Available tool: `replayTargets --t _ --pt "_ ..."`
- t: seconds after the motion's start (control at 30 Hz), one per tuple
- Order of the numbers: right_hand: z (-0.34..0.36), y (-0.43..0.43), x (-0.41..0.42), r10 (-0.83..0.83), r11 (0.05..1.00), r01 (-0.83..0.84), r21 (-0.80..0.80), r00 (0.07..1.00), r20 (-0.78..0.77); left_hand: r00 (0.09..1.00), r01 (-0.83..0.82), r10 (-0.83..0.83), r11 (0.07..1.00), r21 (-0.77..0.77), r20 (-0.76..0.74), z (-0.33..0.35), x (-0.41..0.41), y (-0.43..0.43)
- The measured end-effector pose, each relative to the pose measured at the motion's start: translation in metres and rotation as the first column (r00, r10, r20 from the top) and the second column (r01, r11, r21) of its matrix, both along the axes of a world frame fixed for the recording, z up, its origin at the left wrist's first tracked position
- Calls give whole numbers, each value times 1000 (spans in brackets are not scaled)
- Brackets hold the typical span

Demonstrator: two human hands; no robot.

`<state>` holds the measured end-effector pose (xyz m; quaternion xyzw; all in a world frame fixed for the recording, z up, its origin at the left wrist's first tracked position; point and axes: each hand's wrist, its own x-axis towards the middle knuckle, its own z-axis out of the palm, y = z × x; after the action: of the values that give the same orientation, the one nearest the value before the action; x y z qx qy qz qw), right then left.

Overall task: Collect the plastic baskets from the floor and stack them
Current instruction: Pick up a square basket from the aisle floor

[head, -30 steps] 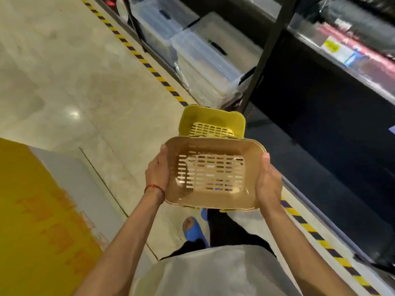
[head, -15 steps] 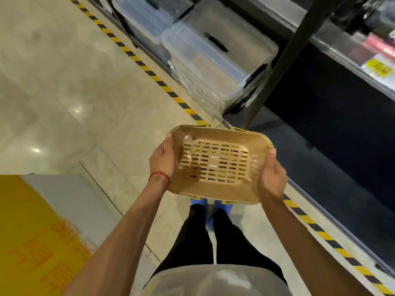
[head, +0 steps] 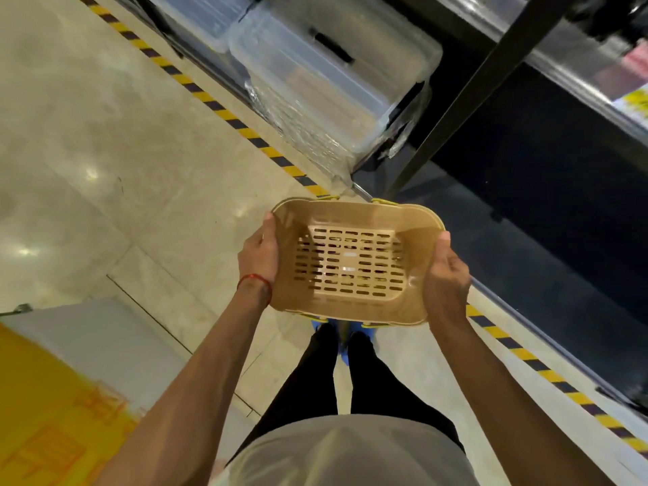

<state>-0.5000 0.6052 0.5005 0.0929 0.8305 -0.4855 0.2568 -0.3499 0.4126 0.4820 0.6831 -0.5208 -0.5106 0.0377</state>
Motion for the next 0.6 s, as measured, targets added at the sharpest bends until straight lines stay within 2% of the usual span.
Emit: replayTargets --t 0.23,0.37,0.5,0.6 --pt "0 -13 -8 -32 999 32 -6 997 69 999 -23 22 999 -41 -27 2 0 -8" --pt "-30 -13 -9 35 999 -35 15 999 -4 1000 -12 13 999 -45 24 -22 -2 -6" --pt "-68 -9 -9 25 998 -28 49 998 51 997 40 -37 998 -41 63 -53 1 -4" --pt "-94 -5 -1 93 989 -89 115 995 -28 995 49 -46 998 -40 85 -75 4 -3"
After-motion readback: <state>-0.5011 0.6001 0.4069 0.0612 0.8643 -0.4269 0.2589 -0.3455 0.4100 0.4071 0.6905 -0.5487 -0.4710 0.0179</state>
